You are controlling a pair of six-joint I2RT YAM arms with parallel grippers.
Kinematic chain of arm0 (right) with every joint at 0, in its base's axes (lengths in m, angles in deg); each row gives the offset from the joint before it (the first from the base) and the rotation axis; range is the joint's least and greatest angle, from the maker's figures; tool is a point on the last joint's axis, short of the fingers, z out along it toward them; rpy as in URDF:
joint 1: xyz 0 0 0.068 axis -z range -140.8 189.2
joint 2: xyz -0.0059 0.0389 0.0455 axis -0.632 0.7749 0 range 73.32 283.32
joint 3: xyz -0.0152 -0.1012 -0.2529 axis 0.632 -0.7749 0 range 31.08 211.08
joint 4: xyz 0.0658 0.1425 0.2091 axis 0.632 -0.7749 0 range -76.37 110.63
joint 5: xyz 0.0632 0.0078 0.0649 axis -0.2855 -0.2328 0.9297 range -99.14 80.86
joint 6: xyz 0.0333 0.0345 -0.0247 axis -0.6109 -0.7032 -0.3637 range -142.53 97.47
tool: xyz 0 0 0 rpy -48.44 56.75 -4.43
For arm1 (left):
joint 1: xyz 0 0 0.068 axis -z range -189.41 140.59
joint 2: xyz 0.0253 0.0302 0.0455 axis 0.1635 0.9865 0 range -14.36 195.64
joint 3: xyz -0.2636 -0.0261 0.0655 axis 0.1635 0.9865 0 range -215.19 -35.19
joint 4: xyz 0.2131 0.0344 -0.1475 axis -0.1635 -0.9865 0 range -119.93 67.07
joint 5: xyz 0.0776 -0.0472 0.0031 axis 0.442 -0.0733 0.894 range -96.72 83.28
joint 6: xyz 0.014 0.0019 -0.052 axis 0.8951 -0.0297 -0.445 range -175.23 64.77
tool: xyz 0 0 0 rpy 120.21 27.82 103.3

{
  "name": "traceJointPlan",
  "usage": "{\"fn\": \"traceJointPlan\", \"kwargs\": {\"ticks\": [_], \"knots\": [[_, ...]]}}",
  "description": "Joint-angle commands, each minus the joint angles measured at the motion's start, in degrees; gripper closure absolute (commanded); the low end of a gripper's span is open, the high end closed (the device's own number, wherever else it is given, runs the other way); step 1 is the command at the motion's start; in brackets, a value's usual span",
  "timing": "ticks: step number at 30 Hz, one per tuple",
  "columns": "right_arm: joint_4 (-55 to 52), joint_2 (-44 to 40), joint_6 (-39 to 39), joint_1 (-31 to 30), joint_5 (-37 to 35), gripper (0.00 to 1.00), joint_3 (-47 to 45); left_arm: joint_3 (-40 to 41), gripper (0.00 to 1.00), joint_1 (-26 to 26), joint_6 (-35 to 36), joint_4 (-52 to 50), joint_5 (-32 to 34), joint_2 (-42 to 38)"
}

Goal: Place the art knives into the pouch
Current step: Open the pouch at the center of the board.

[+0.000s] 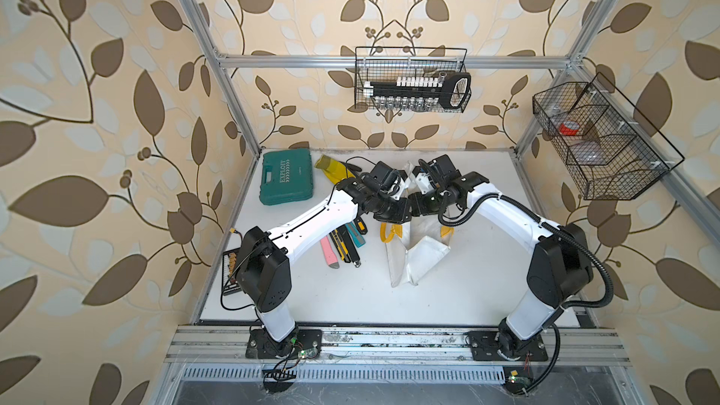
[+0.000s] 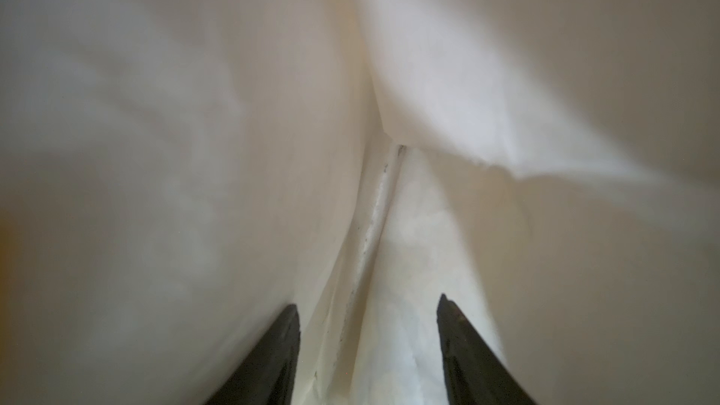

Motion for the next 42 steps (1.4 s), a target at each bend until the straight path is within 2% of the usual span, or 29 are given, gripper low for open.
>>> {"fn": "traceJointPlan", "kwargs": {"ticks": [1,4,11,15,23,27,33,37,38,39,42], "knots": [[2.4,2.8,-1.2,-1.7,0.6,0.43,-2.6,-2.3,1.0,0.9,0.3,4.6,-2.8,-2.6],[3.1,4.3,-1.3,-2.9,-1.1,0.44,-4.1,-3.0,1.0,0.9,0.7,4.3,-2.3,-2.7],[-2.1,6.4,0.1,-4.8,-12.7,0.46,-4.9,-7.0,1.0,-1.1,3.1,-1.2,1.2,-4.6],[-6.4,7.1,1.7,-4.8,-19.0,0.45,-4.1,-8.6,1.0,-6.1,4.0,-3.6,-0.3,-6.6],[-15.4,8.2,3.4,-3.5,-30.3,0.43,-2.6,-12.9,1.0,-16.6,10.0,-12.3,0.7,-7.8],[-17.0,6.1,2.3,-3.1,-30.7,0.42,-4.8,-15.9,1.0,-21.4,12.6,-15.2,0.4,-5.8],[-18.4,2.4,1.1,-1.7,-31.4,0.42,-9.8,-26.9,1.0,-26.2,16.1,-20.9,-0.7,2.1],[-18.0,0.3,0.4,-0.7,-30.8,0.42,-13.7,-28.8,1.0,-25.8,14.1,-19.5,-5.0,6.3],[-17.8,-0.2,0.0,-0.7,-30.3,0.42,-14.5,-28.3,1.0,-24.3,13.0,-18.6,-6.1,7.3],[-17.7,-0.7,-0.4,-0.7,-29.5,0.42,-15.0,-28.2,1.0,-21.5,13.4,-18.0,-5.7,8.5],[-16.4,-1.8,-2.5,-0.7,-26.2,0.42,-15.8,-30.0,1.0,-12.1,15.0,-18.4,1.8,12.2]]}}
